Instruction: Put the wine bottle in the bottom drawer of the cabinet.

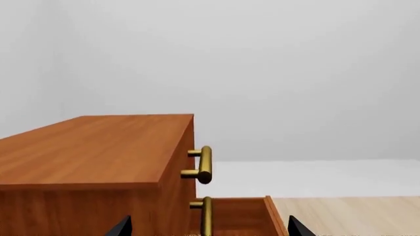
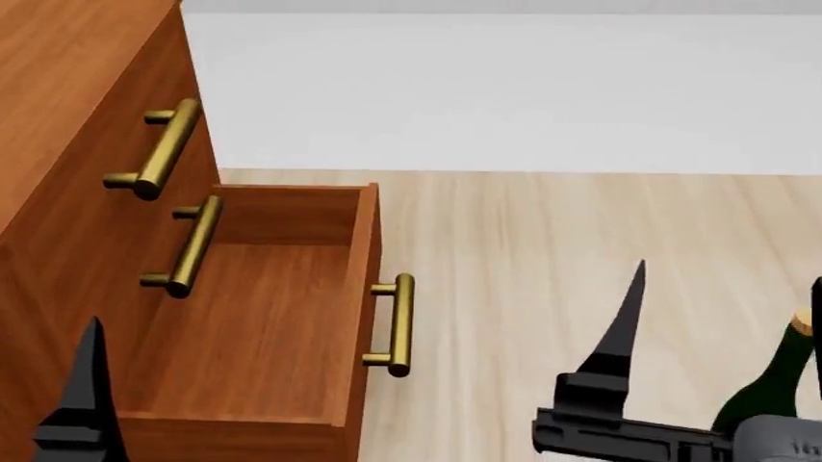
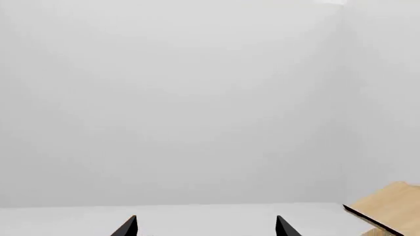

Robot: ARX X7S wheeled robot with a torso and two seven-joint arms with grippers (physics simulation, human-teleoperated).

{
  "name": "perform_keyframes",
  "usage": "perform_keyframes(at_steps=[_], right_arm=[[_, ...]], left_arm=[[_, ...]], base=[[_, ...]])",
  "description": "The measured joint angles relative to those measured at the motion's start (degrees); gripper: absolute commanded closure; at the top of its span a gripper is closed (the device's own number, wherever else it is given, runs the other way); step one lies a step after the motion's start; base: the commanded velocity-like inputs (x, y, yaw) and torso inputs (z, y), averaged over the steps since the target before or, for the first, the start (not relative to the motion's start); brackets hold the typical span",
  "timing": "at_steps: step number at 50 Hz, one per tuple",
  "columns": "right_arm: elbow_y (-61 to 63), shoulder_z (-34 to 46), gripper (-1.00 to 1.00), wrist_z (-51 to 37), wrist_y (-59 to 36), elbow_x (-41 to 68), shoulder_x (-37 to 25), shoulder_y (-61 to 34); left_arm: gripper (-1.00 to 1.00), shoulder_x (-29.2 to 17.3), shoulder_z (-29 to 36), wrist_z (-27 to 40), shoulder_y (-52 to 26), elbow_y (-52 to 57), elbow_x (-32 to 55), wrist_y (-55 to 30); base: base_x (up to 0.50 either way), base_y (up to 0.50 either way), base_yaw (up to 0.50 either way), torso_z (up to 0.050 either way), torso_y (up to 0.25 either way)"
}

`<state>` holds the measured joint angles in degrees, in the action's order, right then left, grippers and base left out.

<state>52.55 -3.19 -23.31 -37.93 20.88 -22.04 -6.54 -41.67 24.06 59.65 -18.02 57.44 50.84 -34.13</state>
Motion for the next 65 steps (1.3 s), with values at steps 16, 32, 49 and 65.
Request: perform_keyframes(at_steps=[16,32,49,65], right_arm=[[-6.40,-5.75,-1.00,0.09,-1.36,2.77,-0.96,-2.22],[-14.75,-5.87,-1.00,-0.15,0.58,-0.05,-2.17,-3.77],[-23.49,-4.52,-1.00,0.38,2.04,-2.53,-3.68,-6.94],[-32.49,-2.71,-1.00,2.12,3.26,-3.08,-3.91,-10.49]], left_arm=[[-1.00,0.18,0.93,-0.77,0.50,-1.26,-0.78,1.53],[-1.00,0.66,1.86,-1.41,0.95,-2.12,-1.82,2.70],[-1.00,1.07,2.40,-0.81,0.41,-2.30,-1.55,2.66],[-1.00,1.20,2.93,-0.91,0.19,-2.83,-1.65,2.89]], base=[[0.00,0.00,0.00,0.000,0.000],[0.00,0.00,0.00,0.000,0.000],[0.00,0.00,0.00,0.000,0.000],[0.00,0.00,0.00,0.000,0.000]])
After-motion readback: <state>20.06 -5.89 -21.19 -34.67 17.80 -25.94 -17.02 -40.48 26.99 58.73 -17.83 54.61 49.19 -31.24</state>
